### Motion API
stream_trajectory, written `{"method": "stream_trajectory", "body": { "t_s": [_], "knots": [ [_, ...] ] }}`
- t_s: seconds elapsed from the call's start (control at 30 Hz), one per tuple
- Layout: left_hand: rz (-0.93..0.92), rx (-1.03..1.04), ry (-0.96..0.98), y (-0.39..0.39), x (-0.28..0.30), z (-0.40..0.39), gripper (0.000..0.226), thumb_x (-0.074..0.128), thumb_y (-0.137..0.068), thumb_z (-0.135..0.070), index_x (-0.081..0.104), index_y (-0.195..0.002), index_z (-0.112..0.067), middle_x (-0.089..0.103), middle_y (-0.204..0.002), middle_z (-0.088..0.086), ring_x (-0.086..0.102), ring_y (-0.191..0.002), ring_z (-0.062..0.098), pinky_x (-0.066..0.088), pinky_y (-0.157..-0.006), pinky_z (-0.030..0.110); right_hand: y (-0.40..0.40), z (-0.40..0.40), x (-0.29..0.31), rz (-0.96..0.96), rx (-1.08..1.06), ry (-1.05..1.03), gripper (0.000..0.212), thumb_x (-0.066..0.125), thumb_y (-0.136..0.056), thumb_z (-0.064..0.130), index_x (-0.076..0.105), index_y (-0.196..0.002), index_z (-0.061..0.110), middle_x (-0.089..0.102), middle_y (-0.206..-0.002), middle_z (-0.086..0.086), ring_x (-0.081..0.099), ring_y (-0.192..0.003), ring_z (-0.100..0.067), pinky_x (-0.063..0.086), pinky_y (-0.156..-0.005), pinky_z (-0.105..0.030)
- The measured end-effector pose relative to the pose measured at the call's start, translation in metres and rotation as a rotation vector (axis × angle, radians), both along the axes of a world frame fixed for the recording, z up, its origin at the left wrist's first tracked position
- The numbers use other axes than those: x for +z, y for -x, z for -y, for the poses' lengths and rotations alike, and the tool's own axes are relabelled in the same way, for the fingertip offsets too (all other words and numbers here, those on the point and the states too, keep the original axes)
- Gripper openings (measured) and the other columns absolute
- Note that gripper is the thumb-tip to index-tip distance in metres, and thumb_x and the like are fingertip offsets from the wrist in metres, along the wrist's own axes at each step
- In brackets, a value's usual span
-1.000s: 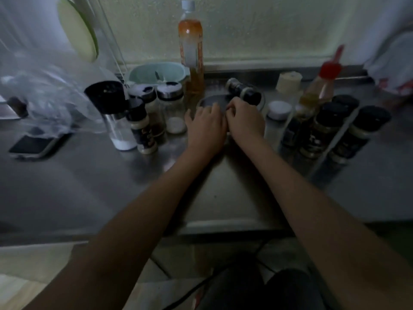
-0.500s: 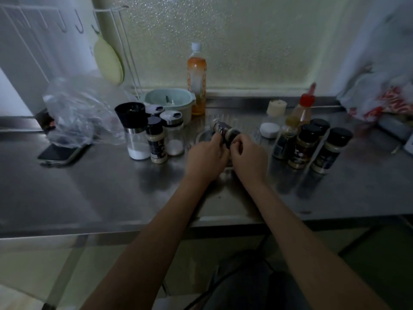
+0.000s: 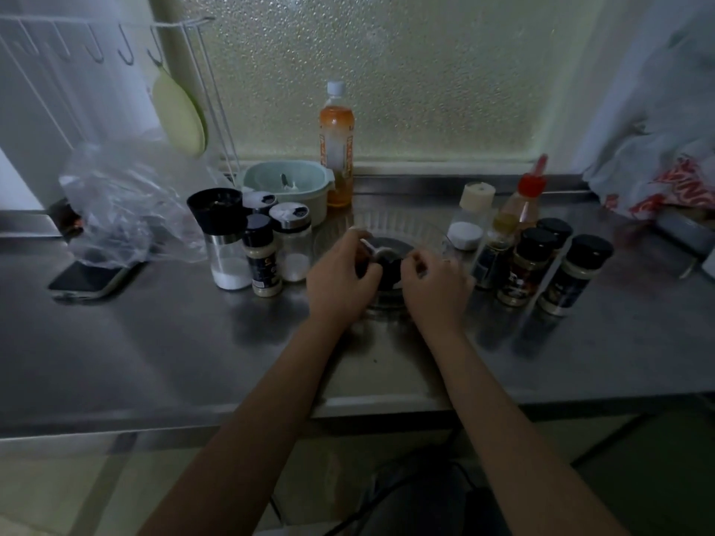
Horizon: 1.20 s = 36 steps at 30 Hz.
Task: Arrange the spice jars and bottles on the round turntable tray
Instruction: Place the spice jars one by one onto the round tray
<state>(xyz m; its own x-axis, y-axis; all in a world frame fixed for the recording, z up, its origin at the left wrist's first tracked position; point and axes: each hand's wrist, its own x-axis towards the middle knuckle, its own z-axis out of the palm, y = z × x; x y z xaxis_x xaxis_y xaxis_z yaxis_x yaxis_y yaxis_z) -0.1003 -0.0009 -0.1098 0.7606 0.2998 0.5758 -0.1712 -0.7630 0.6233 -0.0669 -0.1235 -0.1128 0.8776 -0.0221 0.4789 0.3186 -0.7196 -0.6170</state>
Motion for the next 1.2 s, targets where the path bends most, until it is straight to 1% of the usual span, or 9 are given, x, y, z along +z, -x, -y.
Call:
{"method": "stream_trajectory", "body": {
  "t_s": [0.1,0.2,0.3,0.47,0.6,0.87,0.97,1.07,1.2],
  "knots": [
    [-0.075,-0.079,-0.154,-0.006,-0.004,-0.005,0.045,0.052,-0.069,-0.027,0.061,-0.113,-0.020,0.064,-0.111,0.003,0.062,-0.095,0.025,0.040,-0.074,0.029,0.000,0.001,0.000,-0.038,0.002,-0.031,0.024,0.049,-0.089,0.027,0.064,-0.074,0.015,0.049,-0.071,0.003,0.050,-0.092,-0.025,0.026,-0.084,-0.037],
    [-0.181,-0.072,-0.217,-0.008,-0.004,-0.006,0.054,0.047,-0.067,-0.029,0.058,-0.121,-0.029,0.060,-0.124,0.000,0.059,-0.107,0.024,0.034,-0.082,0.033,0.000,0.001,-0.001,-0.038,0.000,-0.046,0.026,0.049,-0.089,0.027,0.064,-0.071,0.015,0.048,-0.067,0.003,0.041,-0.084,-0.017,0.021,-0.082,-0.034],
    [-0.267,-0.101,-0.207,-0.008,0.001,-0.006,0.055,0.050,-0.072,-0.029,0.053,-0.126,-0.037,0.054,-0.132,-0.003,0.056,-0.112,0.020,0.033,-0.090,0.037,-0.001,0.002,-0.001,-0.038,0.016,-0.075,0.026,0.048,-0.090,0.028,0.064,-0.072,0.016,0.051,-0.069,0.003,0.039,-0.083,-0.014,0.025,-0.088,-0.037],
    [-0.430,-0.150,-0.204,-0.014,0.013,-0.013,0.053,0.065,-0.077,-0.037,0.046,-0.126,-0.040,0.046,-0.139,-0.001,0.051,-0.120,0.022,0.033,-0.104,0.048,-0.002,0.001,-0.004,-0.044,0.044,-0.053,0.031,0.045,-0.090,0.033,0.063,-0.069,0.020,0.055,-0.067,0.003,0.052,-0.088,-0.022,0.028,-0.094,-0.041],
    [-0.528,-0.182,-0.193,-0.020,0.020,-0.013,0.065,0.070,-0.074,-0.047,0.040,-0.131,-0.038,0.048,-0.139,0.002,0.048,-0.125,0.025,0.034,-0.104,0.049,-0.002,0.002,-0.004,-0.039,0.051,-0.070,0.032,0.048,-0.093,0.030,0.064,-0.068,0.019,0.052,-0.065,0.005,0.048,-0.082,-0.016,0.027,-0.095,-0.038],
    [-0.260,0.017,-0.111,-0.013,0.007,0.001,0.051,0.065,-0.074,-0.034,0.050,-0.123,-0.033,0.059,-0.125,0.002,0.055,-0.112,0.024,0.036,-0.096,0.041,-0.006,0.002,-0.004,-0.007,0.018,-0.197,0.041,0.035,-0.085,0.041,0.061,-0.066,0.015,0.059,-0.065,0.001,0.053,-0.072,-0.018,0.036,-0.088,-0.038],
    [-0.194,0.018,-0.052,-0.013,0.006,0.002,0.044,0.065,-0.073,-0.031,0.055,-0.116,-0.029,0.062,-0.118,0.001,0.058,-0.106,0.023,0.040,-0.093,0.041,-0.005,0.001,-0.002,0.051,0.024,-0.246,0.028,0.040,-0.084,0.037,0.059,-0.072,0.019,0.058,-0.071,0.007,0.058,-0.079,-0.021,0.039,-0.087,-0.041],
    [-0.128,-0.002,-0.009,-0.015,0.005,0.003,0.037,0.066,-0.073,-0.032,0.056,-0.108,-0.026,0.065,-0.111,0.001,0.062,-0.099,0.021,0.047,-0.089,0.044,-0.004,0.002,0.000,0.175,0.005,-0.264,0.014,0.051,-0.084,0.026,0.060,-0.093,0.020,0.058,-0.087,0.006,0.058,-0.092,-0.023,0.042,-0.091,-0.048],
    [-0.031,-0.027,0.050,-0.014,0.003,0.004,0.036,0.071,-0.074,-0.023,0.055,-0.105,-0.018,0.064,-0.105,0.005,0.060,-0.094,0.019,0.045,-0.078,0.029,-0.003,0.010,0.000,0.353,-0.178,-0.231,0.029,0.058,-0.082,0.015,0.056,-0.111,0.014,0.060,-0.115,-0.008,0.053,-0.110,-0.027,0.039,-0.096,-0.047]
  ]
}}
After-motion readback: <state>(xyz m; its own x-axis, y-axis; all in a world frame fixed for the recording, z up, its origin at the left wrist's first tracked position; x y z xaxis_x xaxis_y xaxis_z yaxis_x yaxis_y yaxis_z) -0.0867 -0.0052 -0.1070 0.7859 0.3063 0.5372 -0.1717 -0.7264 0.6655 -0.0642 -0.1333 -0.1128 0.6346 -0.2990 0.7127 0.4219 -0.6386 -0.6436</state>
